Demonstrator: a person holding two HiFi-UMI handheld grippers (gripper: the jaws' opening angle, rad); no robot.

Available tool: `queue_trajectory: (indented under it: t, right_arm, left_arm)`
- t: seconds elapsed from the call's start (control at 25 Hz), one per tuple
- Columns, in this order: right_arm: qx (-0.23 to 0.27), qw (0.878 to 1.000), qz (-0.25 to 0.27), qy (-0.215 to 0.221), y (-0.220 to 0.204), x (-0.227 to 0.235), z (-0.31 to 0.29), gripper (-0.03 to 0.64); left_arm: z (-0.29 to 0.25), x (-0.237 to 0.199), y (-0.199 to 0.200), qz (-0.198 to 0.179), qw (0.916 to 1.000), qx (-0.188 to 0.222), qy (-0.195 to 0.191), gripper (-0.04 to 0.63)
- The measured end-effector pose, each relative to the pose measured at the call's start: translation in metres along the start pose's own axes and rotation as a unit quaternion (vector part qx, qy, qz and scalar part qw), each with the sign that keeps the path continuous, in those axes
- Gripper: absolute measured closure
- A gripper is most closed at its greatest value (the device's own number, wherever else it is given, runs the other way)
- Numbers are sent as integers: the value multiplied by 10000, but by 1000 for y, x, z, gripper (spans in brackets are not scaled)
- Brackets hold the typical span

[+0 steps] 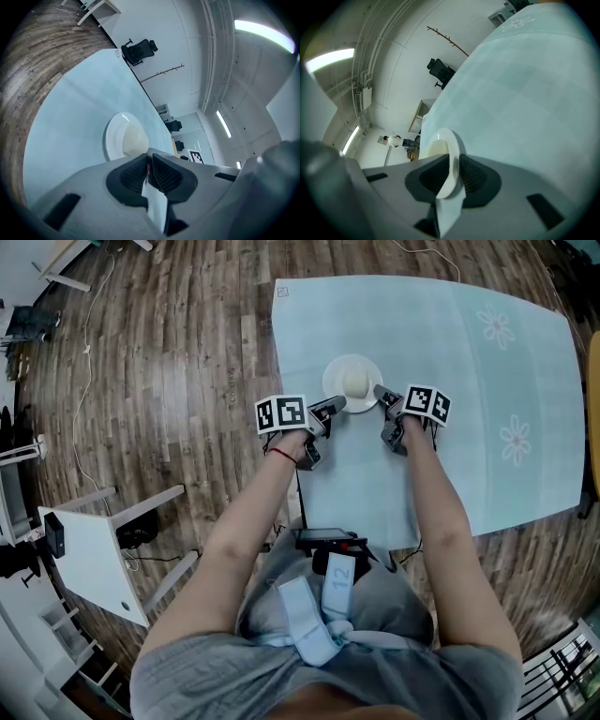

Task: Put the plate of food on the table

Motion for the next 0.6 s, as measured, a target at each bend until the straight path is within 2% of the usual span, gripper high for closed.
queue_trajectory:
  t: [0.24,0.44,0.6]
  right_arm:
    - [25,9987,437,-269,4,-1,9,574]
    - [117,9970,760,-114,5,-18,18,574]
    - [121,9912,1311,-95,-3,-34,21,574]
  left_arm:
    - [0,-3,-1,-36,10000,-35,32,565]
    - [0,-3,2,-84,10000,-11,24,565]
    - [1,-2,2,-322,9994,-64,66,565]
Point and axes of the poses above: the fingertips, and each gripper's own axes: z backward along the fingers, x to its right, y out of its top, the point moved 1 cm from there along z, backward along the fingers, and after that the axes turned 6 degrees about -z, right-handed, at the moved point
